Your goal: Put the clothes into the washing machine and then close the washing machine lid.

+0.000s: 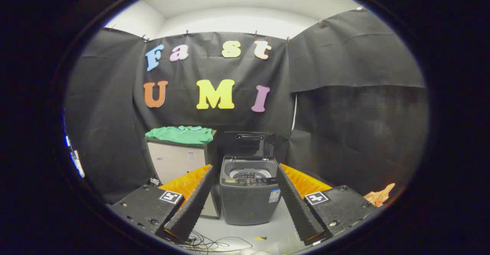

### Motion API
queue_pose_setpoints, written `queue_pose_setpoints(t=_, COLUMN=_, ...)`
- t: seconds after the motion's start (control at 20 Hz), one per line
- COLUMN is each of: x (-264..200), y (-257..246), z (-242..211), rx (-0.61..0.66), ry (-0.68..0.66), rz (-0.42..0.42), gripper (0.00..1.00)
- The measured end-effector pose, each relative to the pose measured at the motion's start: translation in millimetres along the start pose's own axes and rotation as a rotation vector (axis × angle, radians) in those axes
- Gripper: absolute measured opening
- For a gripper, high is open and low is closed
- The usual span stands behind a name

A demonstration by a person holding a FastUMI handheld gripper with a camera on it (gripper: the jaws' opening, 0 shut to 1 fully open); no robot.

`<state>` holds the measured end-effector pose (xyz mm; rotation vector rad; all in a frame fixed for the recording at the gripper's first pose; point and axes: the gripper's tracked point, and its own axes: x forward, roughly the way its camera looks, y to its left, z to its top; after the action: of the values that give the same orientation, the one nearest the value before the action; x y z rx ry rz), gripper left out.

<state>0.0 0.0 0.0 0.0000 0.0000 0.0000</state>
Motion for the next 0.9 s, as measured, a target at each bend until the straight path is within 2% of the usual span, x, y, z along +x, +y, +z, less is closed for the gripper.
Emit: queue_pose_setpoints(t=0.9, x=0.5, y=8.8, z=-0.9, rx=0.001, ry=0.008, rz=-0.018, gripper=1.00)
